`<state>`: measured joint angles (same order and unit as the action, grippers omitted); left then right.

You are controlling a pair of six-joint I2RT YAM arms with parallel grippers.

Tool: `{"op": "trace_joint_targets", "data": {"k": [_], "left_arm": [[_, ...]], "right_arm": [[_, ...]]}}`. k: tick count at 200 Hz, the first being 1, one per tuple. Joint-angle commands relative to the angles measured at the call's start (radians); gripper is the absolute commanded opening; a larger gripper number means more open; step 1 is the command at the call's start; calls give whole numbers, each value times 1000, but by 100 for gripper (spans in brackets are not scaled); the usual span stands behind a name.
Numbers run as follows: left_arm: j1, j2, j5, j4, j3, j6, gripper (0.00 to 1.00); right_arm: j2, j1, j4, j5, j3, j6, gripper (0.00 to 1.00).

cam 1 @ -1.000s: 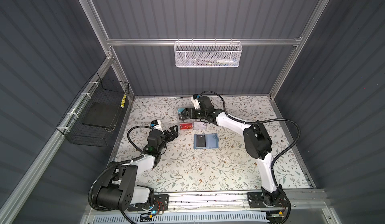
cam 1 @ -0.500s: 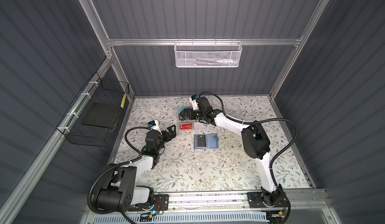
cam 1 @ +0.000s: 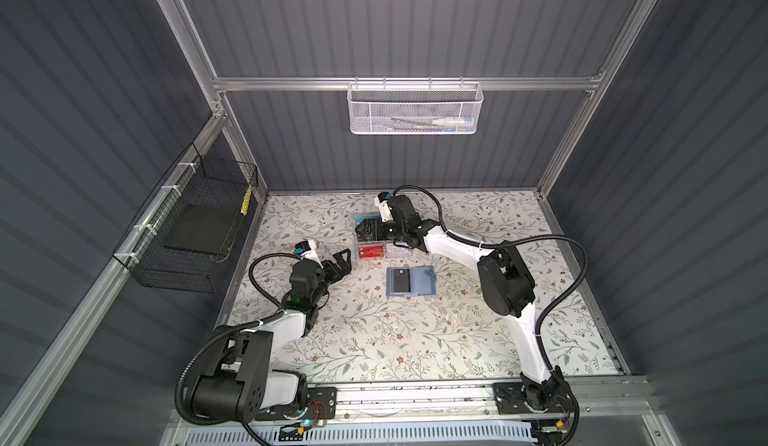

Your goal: Take the credit cards out of the card holder

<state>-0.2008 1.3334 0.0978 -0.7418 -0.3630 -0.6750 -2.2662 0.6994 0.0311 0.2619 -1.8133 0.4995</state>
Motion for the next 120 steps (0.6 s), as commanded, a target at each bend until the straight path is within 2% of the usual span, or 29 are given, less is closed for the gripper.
{"op": "trace_joint_targets", "data": {"k": [1,65,99,120], "left_arm": [[7,-1,1,-16,18,3,100],[6,6,18,-42,18,2,100],[-8,-29,52,50,-23,17,100],[-76,-56,13,146,-65,85,100]], "right_arm": [[-12,6,3,2,-23,10,99],[108,5,0,-22,70,-22,99],[230,5,-18,-53,191,-36,99],[321,3,-16,-80,288,-45,99]]}}
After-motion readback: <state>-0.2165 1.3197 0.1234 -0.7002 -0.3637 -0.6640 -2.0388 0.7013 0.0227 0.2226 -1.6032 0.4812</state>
